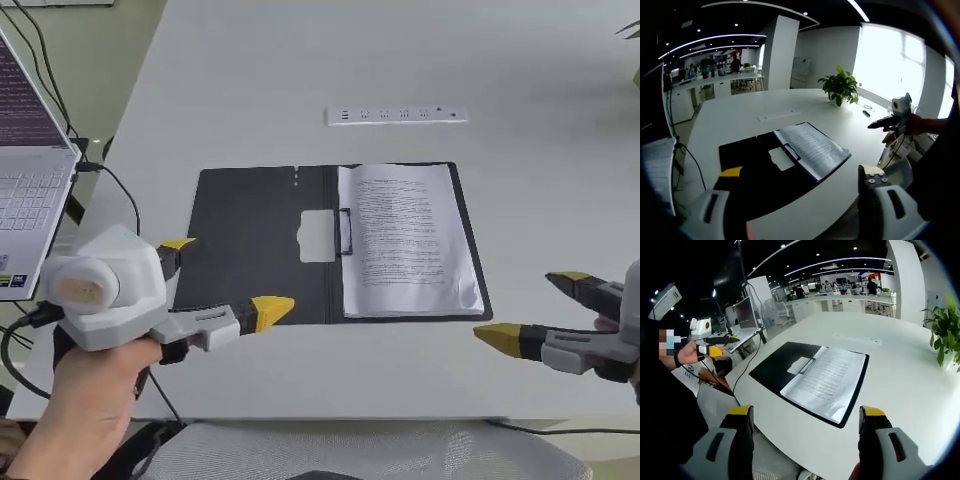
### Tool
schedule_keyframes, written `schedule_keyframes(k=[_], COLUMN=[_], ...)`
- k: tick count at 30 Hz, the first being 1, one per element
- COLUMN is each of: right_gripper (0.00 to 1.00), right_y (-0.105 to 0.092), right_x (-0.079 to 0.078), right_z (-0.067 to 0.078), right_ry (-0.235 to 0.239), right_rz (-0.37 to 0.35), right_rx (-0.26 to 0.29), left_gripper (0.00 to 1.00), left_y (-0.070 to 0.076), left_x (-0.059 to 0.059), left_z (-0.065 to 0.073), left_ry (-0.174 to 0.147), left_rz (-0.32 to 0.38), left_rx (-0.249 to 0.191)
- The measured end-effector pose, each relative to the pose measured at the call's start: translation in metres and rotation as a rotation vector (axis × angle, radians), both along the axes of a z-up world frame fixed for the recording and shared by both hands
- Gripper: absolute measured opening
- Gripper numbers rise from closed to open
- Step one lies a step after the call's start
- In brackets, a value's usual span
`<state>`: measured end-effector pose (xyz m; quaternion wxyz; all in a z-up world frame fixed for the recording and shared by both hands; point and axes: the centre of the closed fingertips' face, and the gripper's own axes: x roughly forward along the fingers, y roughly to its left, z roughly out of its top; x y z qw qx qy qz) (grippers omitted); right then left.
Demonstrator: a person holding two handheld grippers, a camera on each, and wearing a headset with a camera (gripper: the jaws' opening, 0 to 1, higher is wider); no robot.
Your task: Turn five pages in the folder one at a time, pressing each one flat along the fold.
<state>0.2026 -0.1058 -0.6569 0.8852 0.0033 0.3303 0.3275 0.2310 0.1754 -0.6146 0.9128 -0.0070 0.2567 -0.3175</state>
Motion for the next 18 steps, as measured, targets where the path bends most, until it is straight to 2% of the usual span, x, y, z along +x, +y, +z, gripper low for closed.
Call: schedule_keyframes(k=[18], right_gripper=[0.85], right_y=[-0.0042], right_x=[-0.0001], right_z=[-0.0008], right_ry=[0.002], right_rz=[-0.016], right_rx=[0.001], left_gripper=[0.93], left_y=[0.0011], left_x=[-0.0012], left_z=[-0.0044], left_ry=[0.011], left_rz=[-0.002], left_rx=[0.000])
